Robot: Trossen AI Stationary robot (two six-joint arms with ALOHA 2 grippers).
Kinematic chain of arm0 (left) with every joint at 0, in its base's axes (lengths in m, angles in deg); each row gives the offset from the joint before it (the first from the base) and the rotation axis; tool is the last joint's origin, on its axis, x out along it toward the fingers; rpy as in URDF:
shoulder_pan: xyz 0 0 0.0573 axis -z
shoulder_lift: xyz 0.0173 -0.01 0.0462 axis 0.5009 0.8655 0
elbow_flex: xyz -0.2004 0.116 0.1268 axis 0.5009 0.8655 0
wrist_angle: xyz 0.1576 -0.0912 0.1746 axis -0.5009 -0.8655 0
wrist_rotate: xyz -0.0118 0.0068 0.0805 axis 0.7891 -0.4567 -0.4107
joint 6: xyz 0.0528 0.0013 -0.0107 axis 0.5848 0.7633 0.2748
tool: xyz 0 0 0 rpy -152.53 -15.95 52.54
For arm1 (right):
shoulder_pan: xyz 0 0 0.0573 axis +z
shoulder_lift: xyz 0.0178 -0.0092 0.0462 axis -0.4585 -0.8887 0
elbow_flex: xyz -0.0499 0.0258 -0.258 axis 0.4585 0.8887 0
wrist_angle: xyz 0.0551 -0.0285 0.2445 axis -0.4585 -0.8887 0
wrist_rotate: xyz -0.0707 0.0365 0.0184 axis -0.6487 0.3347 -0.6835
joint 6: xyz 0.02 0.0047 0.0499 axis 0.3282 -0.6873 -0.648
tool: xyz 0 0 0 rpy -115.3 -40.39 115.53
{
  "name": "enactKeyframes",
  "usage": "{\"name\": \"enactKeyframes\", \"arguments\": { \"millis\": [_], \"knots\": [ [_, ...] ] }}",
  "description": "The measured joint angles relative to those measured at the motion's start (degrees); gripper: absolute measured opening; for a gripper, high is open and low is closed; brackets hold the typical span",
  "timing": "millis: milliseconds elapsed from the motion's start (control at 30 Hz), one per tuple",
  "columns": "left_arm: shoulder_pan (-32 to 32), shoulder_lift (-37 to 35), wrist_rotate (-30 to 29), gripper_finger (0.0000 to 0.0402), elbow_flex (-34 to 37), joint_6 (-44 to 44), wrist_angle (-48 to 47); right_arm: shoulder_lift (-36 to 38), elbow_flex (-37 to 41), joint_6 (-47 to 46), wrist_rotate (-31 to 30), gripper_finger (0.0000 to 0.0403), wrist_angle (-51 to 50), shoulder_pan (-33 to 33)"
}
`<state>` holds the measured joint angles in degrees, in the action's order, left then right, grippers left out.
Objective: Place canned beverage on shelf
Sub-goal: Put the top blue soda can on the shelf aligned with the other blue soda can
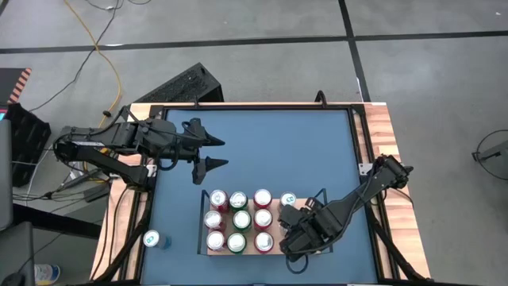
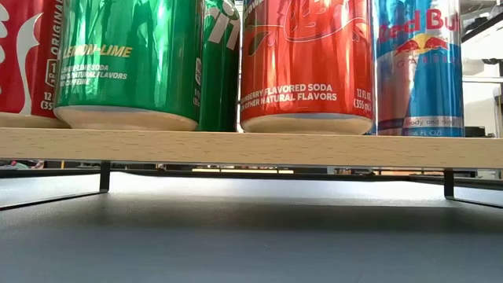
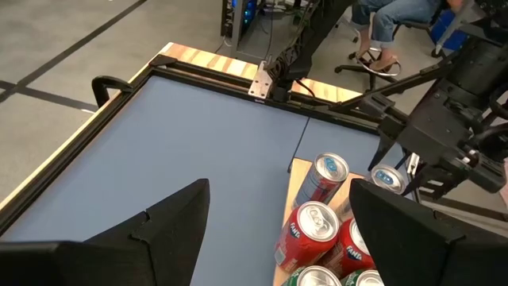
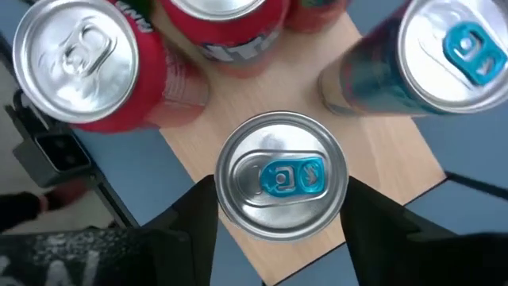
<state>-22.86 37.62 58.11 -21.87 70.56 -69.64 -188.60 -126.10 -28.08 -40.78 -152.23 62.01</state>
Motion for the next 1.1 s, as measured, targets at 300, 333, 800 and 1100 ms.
{"name": "enactKeyframes", "arguments": {
  "millis": [300, 333, 800, 1100],
  "knots": [
    [0.0, 0.0, 0.0, 0.0289, 0.0, -0.13, -0.02, 0.0, 0.0, 11.39, 0.01, 0.0216, 0.95, 0.11],
    [0.0, 0.0, 0.01, 0.0289, 0.0, -0.13, -0.02, 0.0, 0.0, 12.38, 0.01, 0.0215, 0.96, 0.0],
    [0.0, 0.0, 0.02, 0.0289, 0.0, -0.13, -0.02, 0.05, -0.02, 25.48, 1.51, 0.0216, 0.78, -0.45],
    [0.0, 0.0, 0.0, 0.0289, 0.0, -0.13, -0.02, 0.05, -0.02, 30.07, 1.78, 0.0217, 0.63, -1.46]
  ]
}}
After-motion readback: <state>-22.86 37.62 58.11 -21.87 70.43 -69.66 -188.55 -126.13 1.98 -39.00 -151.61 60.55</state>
